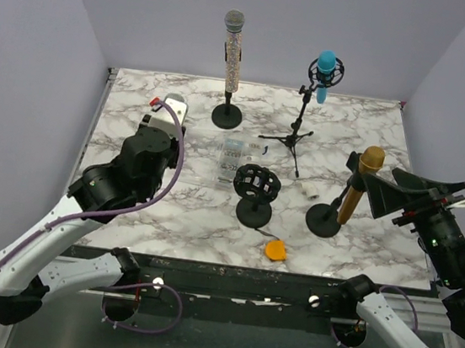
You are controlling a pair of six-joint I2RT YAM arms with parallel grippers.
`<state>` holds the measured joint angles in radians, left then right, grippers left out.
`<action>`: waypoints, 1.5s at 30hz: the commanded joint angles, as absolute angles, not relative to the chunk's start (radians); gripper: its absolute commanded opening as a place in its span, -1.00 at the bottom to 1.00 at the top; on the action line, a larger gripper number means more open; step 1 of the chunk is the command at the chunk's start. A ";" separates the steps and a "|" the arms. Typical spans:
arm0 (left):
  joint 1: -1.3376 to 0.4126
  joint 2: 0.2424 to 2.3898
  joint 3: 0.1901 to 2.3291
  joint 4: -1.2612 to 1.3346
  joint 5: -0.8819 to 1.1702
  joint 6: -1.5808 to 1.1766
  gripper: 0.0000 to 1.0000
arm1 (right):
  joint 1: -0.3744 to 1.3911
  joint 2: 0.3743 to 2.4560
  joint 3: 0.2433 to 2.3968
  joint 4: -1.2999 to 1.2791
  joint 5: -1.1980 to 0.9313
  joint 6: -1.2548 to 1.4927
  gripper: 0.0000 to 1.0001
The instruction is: Remove the microphone from the stand
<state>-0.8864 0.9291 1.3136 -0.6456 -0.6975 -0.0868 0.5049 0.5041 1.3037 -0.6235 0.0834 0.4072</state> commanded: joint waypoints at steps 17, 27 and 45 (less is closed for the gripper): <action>-0.058 1.537 1.313 -0.731 -0.204 -0.615 -1.00 | 0.511 0.525 1.285 -0.618 0.067 0.373 1.00; -0.009 1.982 1.802 -0.835 -0.246 -0.627 -1.00 | 0.511 0.537 1.294 -0.636 0.072 0.376 1.00; 0.081 2.214 1.967 -0.930 -0.196 -0.695 -0.34 | 0.511 0.559 1.267 -0.612 0.085 0.374 1.00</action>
<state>0.0795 2.2299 1.9728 -0.9241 -0.2077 -0.6586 0.5049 0.5476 1.2850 -0.6224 0.0769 0.3908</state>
